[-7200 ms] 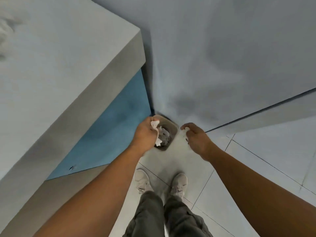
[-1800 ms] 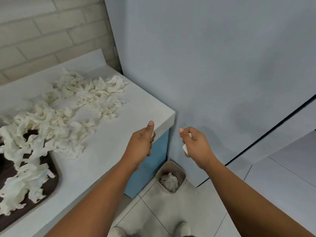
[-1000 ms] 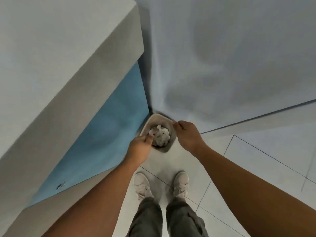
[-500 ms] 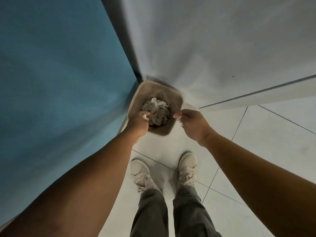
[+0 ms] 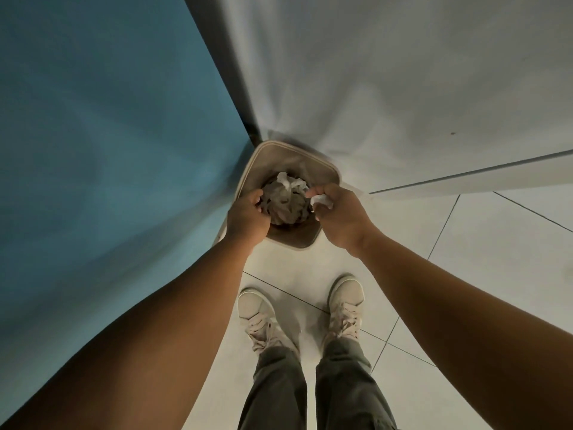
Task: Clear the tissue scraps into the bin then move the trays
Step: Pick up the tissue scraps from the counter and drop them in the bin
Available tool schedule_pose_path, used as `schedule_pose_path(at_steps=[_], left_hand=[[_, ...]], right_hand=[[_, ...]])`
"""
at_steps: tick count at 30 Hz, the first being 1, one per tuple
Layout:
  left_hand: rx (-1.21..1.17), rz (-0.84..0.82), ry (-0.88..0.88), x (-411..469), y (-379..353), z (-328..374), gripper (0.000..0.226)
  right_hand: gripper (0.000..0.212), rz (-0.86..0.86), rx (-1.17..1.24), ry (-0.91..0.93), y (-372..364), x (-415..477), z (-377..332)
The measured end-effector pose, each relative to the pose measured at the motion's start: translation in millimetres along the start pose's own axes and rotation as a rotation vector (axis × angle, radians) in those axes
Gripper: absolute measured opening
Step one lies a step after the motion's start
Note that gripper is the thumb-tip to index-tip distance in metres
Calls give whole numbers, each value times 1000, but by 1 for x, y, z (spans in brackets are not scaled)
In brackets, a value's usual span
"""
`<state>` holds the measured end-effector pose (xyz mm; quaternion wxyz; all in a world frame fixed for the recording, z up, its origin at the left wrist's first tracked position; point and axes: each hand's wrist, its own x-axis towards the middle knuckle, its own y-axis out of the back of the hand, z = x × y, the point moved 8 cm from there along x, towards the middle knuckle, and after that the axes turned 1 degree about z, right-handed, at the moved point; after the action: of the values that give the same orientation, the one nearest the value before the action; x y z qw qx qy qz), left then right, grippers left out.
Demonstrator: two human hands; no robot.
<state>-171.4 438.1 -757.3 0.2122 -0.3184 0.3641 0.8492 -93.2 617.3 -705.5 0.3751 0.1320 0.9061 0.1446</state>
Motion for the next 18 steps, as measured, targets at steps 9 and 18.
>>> schedule_pose_path(at_steps=[9,18], left_hand=[[-61,21,-61,-30,10,-1,46],[-24,48,-117,-82,42,40,37]], right_hand=[[59,-89,-124,25,-45,35,8],[52,-13,-179,14,-7,-38,-21]])
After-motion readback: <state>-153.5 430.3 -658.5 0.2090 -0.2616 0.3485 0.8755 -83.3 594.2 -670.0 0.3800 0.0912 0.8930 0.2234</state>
